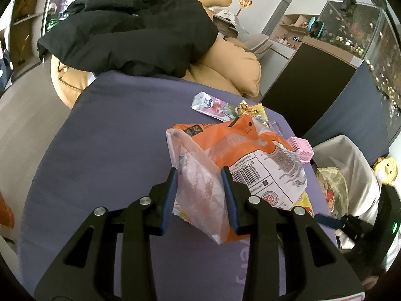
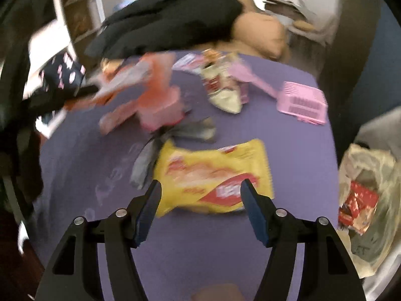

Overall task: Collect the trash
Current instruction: 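Grasp the orange chip bag with the left tool while the right tool nears the nabati pack, then grasp the yellow nabati pack with the right tool while the left tool carries the orange bag, then drop the nabati pack into the bag with the right tool while the left tool releases the orange bag, then grasp the pink candy wrapper with the left tool while the right tool grasps the dark ribbon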

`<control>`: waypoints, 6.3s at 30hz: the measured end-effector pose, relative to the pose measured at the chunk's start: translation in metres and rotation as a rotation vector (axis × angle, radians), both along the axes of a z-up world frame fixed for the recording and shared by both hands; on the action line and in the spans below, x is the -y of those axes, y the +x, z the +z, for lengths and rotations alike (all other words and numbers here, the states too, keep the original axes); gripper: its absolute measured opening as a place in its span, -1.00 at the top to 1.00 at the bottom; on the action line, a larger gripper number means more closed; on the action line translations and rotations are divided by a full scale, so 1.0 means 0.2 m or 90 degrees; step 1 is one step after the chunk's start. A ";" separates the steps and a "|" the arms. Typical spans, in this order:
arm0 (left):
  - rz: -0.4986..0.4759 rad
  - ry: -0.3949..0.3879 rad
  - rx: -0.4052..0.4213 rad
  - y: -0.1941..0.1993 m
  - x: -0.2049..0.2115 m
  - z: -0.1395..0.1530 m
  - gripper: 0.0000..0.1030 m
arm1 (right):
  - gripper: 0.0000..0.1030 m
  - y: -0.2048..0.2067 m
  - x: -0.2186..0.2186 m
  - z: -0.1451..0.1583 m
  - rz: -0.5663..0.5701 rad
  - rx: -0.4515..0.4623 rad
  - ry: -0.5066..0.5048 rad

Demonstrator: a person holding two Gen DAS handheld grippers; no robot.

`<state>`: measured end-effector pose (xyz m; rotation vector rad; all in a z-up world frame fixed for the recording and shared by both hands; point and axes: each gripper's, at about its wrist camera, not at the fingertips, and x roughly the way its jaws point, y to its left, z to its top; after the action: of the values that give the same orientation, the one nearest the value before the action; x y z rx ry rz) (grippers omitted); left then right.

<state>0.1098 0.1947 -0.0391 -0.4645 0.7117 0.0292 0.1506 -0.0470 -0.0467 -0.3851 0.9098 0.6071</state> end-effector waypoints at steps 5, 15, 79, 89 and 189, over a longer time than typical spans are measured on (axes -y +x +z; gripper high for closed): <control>0.000 0.006 0.003 -0.01 -0.01 0.02 0.37 | -0.20 0.02 0.08 -0.03 -0.023 0.056 -0.070; -0.008 -0.022 -0.003 -0.01 -0.01 -0.02 0.37 | -0.20 0.16 0.51 0.02 -0.159 -0.087 0.093; -0.137 0.141 0.151 0.08 0.70 0.60 0.37 | 0.86 0.10 1.03 0.68 -0.159 0.155 0.295; -0.258 0.102 0.125 0.31 1.14 0.51 0.37 | 0.86 0.09 1.50 0.77 -0.267 0.224 0.288; -0.147 0.124 -0.062 0.15 0.08 -0.15 -0.11 | -0.37 0.30 -0.12 -0.07 -0.088 -0.056 0.040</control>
<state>0.1395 0.1790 -0.0690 -0.1942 0.8461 -0.0962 0.2099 -0.0231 -0.0603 -0.2388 0.9897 0.5277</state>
